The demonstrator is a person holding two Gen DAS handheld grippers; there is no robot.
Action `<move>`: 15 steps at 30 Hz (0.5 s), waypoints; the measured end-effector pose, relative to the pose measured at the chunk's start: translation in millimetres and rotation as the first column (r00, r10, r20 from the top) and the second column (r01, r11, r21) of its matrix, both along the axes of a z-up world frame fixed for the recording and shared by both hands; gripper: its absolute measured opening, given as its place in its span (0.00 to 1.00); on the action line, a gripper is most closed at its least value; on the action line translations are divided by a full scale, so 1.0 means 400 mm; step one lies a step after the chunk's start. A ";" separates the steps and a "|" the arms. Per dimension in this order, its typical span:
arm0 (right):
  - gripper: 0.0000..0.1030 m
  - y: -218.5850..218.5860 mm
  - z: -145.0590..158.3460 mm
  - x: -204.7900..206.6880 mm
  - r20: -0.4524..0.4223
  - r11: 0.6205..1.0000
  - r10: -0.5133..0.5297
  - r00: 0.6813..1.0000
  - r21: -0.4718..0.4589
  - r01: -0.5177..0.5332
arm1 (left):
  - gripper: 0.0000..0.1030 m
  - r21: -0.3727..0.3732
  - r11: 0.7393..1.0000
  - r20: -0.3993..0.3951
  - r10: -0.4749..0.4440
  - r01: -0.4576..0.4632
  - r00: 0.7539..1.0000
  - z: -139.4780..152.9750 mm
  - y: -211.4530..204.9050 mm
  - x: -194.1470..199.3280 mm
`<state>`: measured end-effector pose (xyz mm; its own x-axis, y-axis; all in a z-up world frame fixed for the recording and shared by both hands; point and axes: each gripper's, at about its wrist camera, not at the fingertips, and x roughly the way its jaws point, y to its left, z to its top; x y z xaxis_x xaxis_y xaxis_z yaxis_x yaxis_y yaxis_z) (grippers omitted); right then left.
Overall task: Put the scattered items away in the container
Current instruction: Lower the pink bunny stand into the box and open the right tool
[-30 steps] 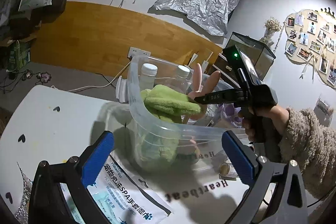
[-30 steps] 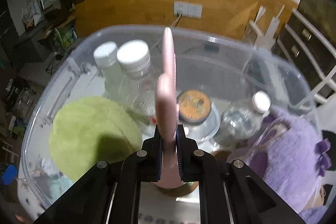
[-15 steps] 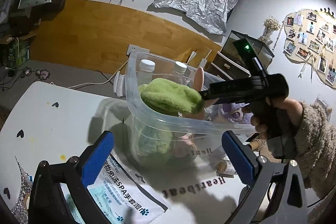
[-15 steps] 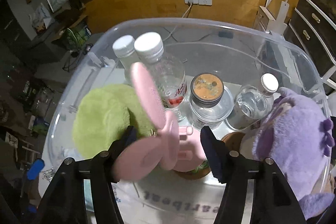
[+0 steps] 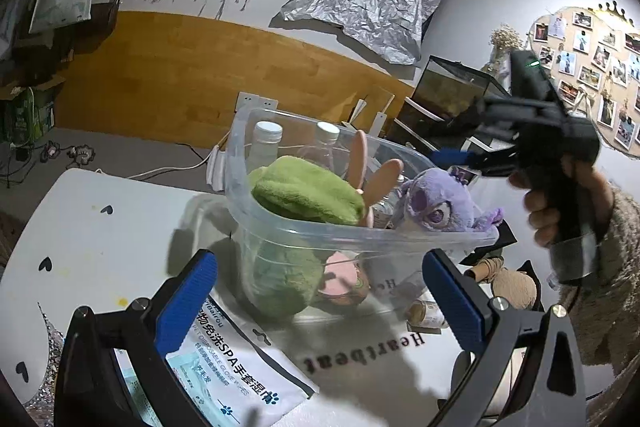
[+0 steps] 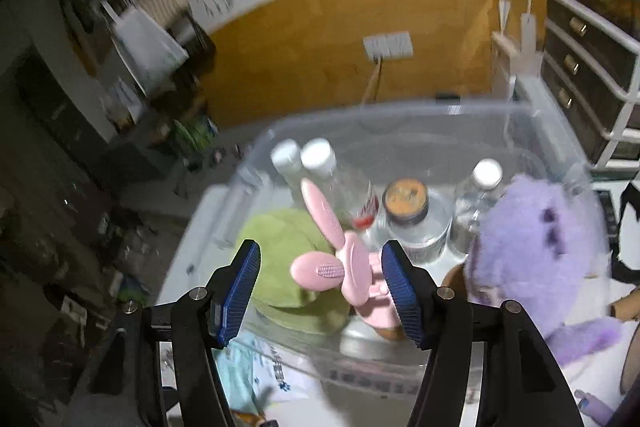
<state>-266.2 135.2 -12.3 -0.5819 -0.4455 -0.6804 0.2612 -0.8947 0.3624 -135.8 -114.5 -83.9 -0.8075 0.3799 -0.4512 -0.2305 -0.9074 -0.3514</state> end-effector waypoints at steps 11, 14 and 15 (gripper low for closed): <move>0.50 -0.022 0.042 0.071 -0.122 0.970 0.078 0.989 0.238 -0.047 | 1.00 -0.004 0.999 -0.004 -0.038 0.038 0.999 0.032 0.044 0.062; 0.30 -0.079 0.004 0.035 -0.049 0.950 0.135 0.990 0.289 -0.115 | 1.00 0.002 0.999 -0.003 -0.041 0.041 0.999 0.036 0.048 0.074; 0.29 -0.097 -0.010 0.020 -0.030 0.946 0.139 0.990 0.300 -0.123 | 1.00 0.003 0.999 -0.003 -0.041 0.041 0.999 0.038 0.049 0.077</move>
<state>-258.2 96.5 -16.2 -0.5687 -0.3027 -0.7648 0.3942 -0.9164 0.0696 -104.8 -95.0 -68.8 -0.7925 0.4143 -0.4476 -0.2687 -0.8960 -0.3535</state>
